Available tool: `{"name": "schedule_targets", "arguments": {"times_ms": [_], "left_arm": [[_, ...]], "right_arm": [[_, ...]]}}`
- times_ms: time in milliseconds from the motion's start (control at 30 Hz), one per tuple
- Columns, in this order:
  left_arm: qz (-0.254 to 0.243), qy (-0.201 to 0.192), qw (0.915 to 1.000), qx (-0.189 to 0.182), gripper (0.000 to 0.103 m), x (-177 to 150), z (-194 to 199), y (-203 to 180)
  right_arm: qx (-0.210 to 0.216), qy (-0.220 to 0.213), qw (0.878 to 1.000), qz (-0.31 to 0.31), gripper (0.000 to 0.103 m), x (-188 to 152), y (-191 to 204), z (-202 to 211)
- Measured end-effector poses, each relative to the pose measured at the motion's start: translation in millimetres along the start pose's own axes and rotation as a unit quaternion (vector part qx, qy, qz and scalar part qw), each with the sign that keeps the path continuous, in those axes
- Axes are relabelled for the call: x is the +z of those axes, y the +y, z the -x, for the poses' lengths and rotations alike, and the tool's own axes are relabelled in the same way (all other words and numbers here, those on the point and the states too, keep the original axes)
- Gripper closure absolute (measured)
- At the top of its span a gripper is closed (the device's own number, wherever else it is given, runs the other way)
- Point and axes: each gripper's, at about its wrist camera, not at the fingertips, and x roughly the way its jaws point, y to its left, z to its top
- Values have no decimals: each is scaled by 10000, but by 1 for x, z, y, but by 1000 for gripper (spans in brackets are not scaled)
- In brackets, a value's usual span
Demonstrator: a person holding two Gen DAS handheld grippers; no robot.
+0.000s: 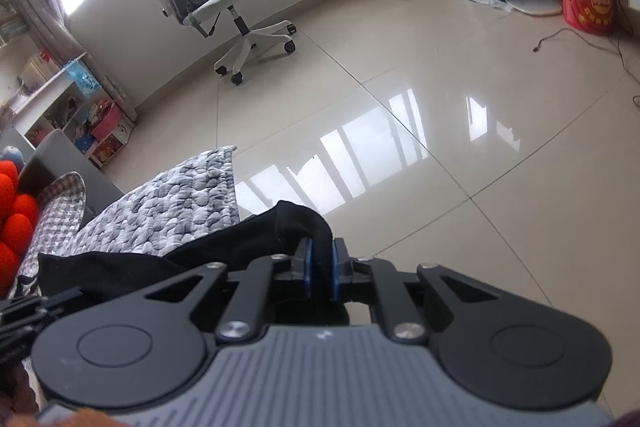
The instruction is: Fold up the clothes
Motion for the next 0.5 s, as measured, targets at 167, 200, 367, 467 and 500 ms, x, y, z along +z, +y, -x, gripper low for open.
{"name": "schedule_targets", "arguments": {"times_ms": [167, 200, 367, 467, 500], "left_arm": [[684, -393, 9969, -45, 98, 14, 12, 22], [822, -449, 9956, -15, 98, 16, 13, 27], [1230, -541, 9905, 292, 98, 16, 13, 50], [1407, -523, 9876, 456, 98, 14, 9, 61], [1445, -503, 9870, 498, 98, 12, 7, 64]], "right_arm": [[316, 202, 9989, -295, 92, 4, -7, -16], [372, 260, 9983, -359, 91, 4, -7, -22], [529, 505, 9954, -610, 85, 8, -2, -52], [536, 550, 9951, -620, 84, 7, 3, -66], [563, 530, 9951, -620, 83, 7, 4, -68]]}}
